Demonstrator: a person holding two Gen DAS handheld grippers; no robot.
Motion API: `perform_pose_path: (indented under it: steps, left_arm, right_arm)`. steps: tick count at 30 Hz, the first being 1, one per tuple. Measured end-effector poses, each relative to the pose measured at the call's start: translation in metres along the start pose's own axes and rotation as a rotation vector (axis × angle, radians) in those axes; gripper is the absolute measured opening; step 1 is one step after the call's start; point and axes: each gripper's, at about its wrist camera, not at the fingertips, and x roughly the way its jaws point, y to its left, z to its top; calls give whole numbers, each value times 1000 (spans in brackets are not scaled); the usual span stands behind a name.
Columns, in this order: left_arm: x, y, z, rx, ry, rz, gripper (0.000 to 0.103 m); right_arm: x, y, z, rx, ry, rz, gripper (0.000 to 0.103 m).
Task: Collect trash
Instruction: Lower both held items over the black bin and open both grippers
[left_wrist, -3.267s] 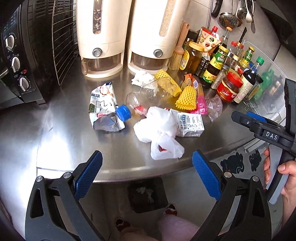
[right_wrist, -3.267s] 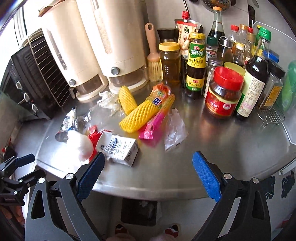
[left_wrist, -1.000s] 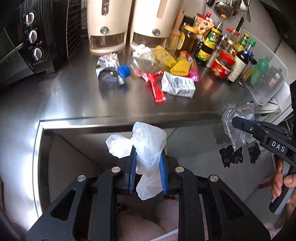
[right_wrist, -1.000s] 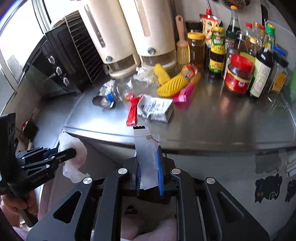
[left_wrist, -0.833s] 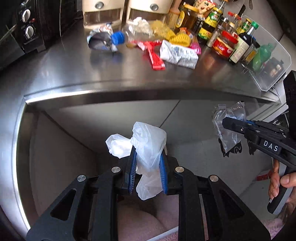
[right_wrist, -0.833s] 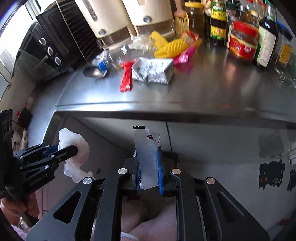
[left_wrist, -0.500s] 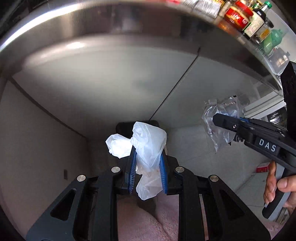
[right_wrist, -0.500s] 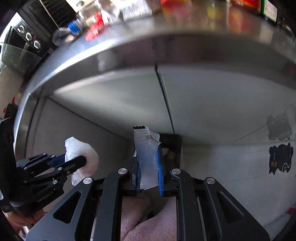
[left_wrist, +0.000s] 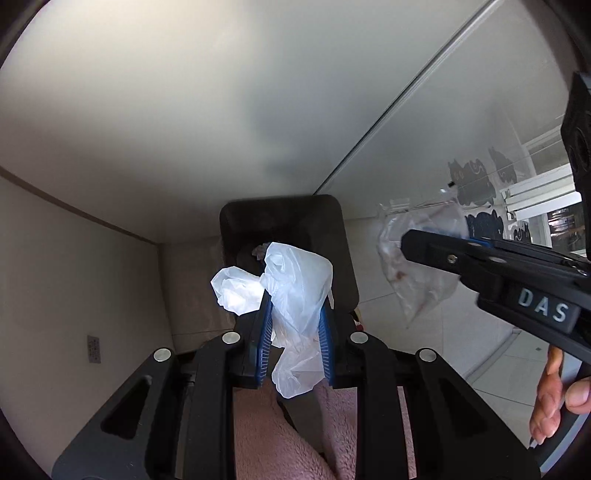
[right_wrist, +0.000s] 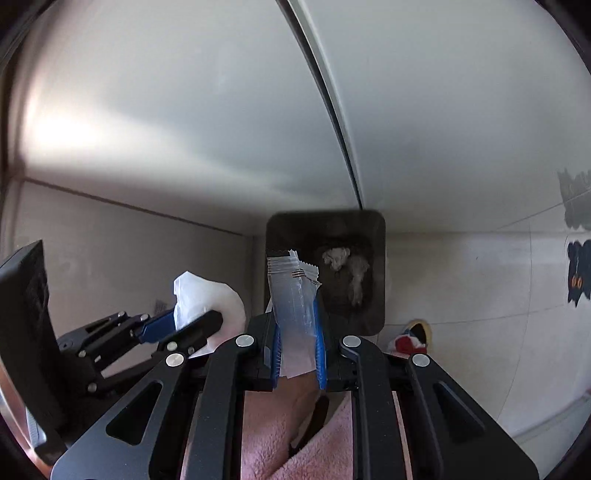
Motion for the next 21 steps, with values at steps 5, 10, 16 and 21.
perform_pose_path:
  steps: [5,10,16,21]
  left_arm:
    - [8,7,9,-30,8,4,24]
    - [5,7,10,-17,-4,11,34]
    - [-4,8,14,-17,-19,24,41]
    - [-12,8,17,-17,-36,31,64]
  right_arm:
    - [19,-8,1,41,14,-1,18]
    - [18,-5,4,43,2,1,19]
    - [12,-4,8,55,-19,-10,52]
    - [-1,0,10,56,-38,-24,60]
